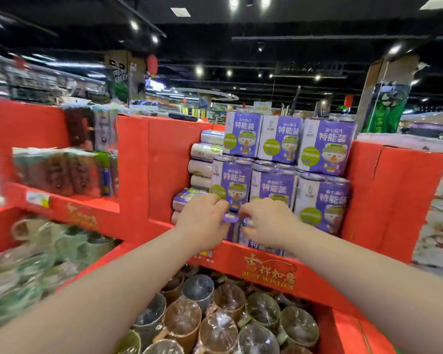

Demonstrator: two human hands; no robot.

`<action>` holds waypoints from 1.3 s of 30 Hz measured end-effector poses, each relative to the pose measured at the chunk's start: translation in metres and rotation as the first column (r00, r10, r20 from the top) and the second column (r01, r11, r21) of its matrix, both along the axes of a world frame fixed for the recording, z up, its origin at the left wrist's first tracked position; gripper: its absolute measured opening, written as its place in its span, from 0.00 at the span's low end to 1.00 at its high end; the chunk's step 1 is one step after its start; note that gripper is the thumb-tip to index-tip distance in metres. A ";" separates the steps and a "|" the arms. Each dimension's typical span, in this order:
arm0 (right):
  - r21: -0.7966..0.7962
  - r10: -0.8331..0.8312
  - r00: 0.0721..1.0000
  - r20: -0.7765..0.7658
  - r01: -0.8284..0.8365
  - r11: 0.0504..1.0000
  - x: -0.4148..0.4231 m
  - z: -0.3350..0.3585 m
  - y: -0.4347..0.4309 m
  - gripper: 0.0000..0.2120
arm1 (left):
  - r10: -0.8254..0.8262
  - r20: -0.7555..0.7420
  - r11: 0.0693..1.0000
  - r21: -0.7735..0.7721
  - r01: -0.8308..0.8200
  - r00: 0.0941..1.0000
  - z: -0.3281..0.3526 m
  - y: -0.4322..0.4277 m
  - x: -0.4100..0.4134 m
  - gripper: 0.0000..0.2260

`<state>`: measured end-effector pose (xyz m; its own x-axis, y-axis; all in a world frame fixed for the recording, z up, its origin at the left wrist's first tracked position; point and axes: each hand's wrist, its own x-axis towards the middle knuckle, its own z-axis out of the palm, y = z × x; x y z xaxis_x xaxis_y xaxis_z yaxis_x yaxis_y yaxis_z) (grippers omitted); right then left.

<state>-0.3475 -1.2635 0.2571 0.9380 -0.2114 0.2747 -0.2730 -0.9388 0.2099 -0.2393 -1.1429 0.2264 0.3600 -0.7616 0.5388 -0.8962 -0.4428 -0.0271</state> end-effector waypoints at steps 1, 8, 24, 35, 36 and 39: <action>0.013 0.035 0.999 -0.022 -0.034 0.999 0.003 -0.012 0.009 0.16 | 0.045 -0.050 0.997 0.061 -0.042 0.998 -0.011 0.011 -0.002 0.17; 0.081 0.226 0.970 -0.094 -0.219 0.972 0.014 -0.070 0.076 0.15 | 0.305 -0.128 0.927 0.268 -0.264 0.944 -0.072 0.089 -0.018 0.15; 0.310 0.448 0.846 -0.290 -0.360 0.880 -0.029 -0.193 0.290 0.15 | 0.637 -0.316 0.751 0.460 -0.473 0.704 -0.179 0.358 -0.114 0.16; 0.383 0.570 0.665 -0.483 -0.425 0.820 -0.094 -0.281 0.472 0.14 | 0.841 -0.367 0.540 0.582 -0.608 0.397 -0.216 0.564 -0.208 0.18; 0.386 0.580 0.640 -0.503 -0.435 0.814 -0.095 -0.283 0.484 0.15 | 0.848 -0.366 0.530 0.574 -0.624 0.383 -0.214 0.576 -0.210 0.17; 0.385 0.612 0.579 -0.539 -0.476 0.791 -0.090 -0.285 0.519 0.16 | 0.869 -0.355 0.491 0.548 -0.677 0.343 -0.207 0.607 -0.211 0.16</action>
<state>-0.4379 -0.7441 -0.0277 0.8258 0.4158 -0.3810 0.4278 -0.9021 -0.0571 -0.4504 -0.5364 0.0197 0.9901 -0.0329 -0.1367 -0.0255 -0.9982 0.0551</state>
